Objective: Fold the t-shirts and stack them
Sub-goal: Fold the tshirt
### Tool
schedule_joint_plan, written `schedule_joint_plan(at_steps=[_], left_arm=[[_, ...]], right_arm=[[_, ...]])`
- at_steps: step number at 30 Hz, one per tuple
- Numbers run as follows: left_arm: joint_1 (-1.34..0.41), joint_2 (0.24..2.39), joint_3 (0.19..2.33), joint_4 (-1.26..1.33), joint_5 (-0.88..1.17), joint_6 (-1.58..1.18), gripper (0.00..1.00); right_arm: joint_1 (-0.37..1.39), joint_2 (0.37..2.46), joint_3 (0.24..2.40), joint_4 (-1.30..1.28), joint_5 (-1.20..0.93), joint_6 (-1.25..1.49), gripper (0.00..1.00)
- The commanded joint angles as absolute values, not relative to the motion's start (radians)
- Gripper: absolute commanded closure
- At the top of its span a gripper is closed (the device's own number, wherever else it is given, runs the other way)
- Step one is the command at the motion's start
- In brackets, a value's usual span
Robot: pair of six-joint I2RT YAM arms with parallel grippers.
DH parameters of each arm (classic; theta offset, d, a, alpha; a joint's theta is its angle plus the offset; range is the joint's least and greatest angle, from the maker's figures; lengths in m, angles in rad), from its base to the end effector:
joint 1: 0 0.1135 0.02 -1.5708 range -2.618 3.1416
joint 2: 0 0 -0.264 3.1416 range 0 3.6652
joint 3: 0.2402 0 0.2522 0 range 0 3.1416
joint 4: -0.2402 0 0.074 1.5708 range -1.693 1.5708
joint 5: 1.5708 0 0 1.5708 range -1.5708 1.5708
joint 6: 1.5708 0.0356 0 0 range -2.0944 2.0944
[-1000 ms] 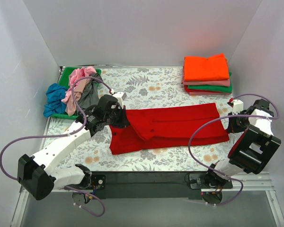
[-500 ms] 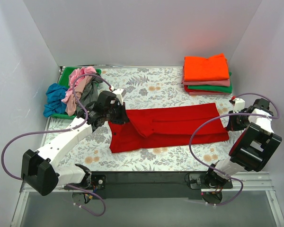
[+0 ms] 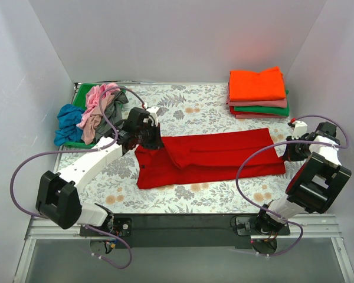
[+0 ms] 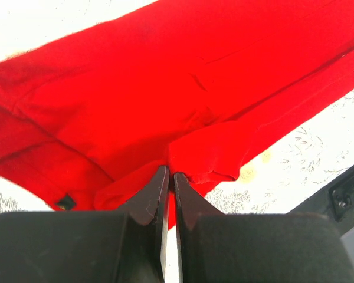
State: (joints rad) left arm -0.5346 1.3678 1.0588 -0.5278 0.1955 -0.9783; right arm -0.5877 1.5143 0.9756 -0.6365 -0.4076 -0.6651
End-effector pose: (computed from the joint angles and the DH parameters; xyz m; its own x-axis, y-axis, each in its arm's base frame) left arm 0.2472 -0.1544 0.2739 -0.8643 -0.4339 -0.2544 -0.1884 0.7482 -0.6362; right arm 0.2469 -0.1475 0.2045 -0.8399 -0.1212 -0.5290 -0.1734 0.9836 0.0500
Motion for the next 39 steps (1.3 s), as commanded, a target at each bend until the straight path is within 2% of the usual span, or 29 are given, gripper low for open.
schedule_joint_plan(at_steps=[1,39], left_arm=[[-0.528,1.379,1.111,-0.496,0.219,-0.930,1.00],[-0.512,1.509,1.164,-0.448,0.201,-0.902,1.00]], right_arm=[[-0.584,1.520,0.969,-0.595,-0.422,-0.649,0.99],[-0.569,1.578,0.986,-0.551,-0.411,-0.581,0.99]])
